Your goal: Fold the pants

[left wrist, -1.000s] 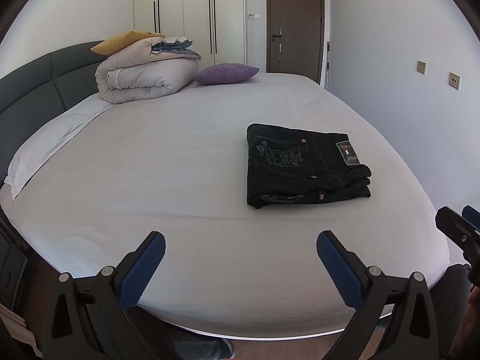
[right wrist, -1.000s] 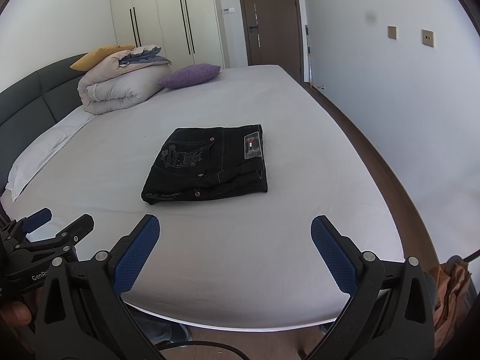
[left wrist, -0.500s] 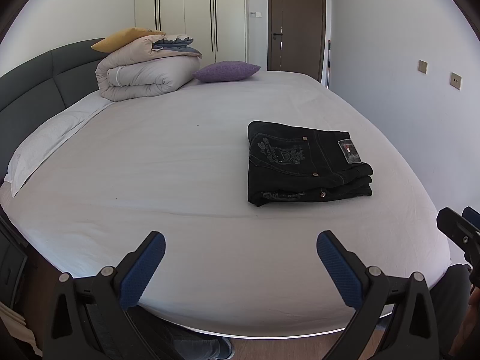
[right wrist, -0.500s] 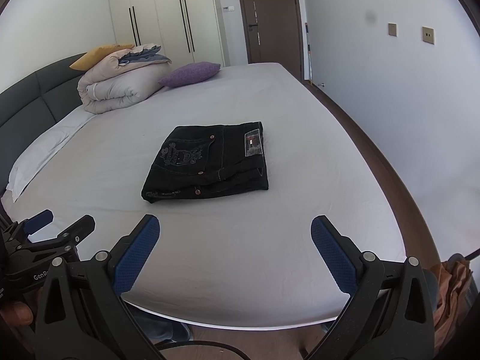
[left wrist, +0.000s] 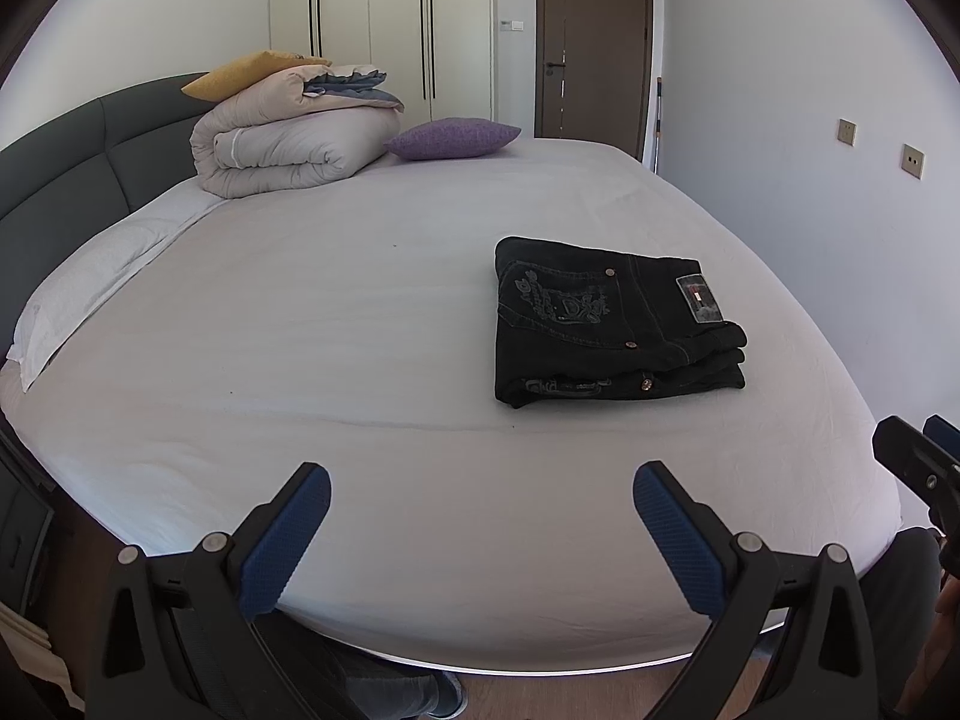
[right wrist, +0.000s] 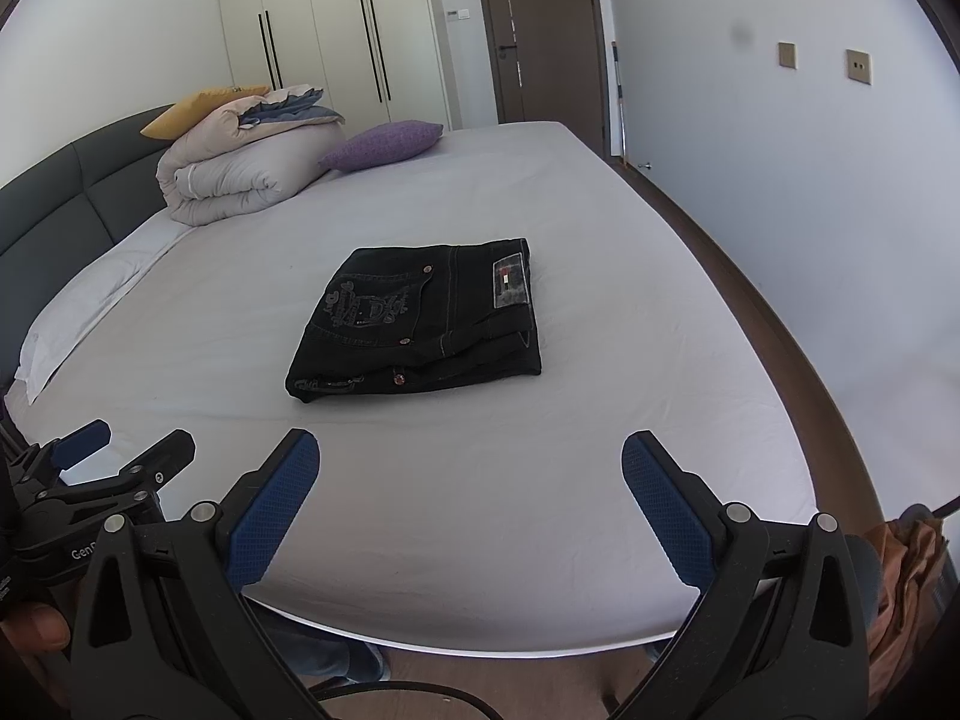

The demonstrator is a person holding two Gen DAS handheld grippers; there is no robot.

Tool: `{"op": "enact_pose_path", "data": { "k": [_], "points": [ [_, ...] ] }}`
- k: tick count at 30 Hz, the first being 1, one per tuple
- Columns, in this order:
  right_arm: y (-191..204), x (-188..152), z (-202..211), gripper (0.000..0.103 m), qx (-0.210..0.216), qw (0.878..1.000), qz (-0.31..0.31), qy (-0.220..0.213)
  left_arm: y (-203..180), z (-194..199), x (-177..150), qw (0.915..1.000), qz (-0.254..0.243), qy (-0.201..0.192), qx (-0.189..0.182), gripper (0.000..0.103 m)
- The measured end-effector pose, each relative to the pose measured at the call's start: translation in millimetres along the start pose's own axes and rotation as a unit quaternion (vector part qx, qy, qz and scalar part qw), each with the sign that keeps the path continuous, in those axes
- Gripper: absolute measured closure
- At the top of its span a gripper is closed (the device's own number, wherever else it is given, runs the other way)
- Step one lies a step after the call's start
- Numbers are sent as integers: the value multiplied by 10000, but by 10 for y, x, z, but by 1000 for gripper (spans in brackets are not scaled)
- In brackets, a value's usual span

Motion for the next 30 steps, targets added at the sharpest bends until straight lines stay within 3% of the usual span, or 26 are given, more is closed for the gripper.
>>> {"op": "enact_pose_path", "data": {
  "k": [30],
  "points": [
    [69, -95, -45, 0, 84, 9999, 16, 88, 10, -17, -25, 10000, 53, 19, -66, 0]
  ]
}}
Point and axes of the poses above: each gripper's, at about its wrist camera, not at the fingertips, and z roughly against the way its jaws point, y to its left, x to its top, the point moved 5 cm from there along -z, roughly the way its jaws point, and after that the axes turned 5 degrees about -z, right-handed, at the moved point
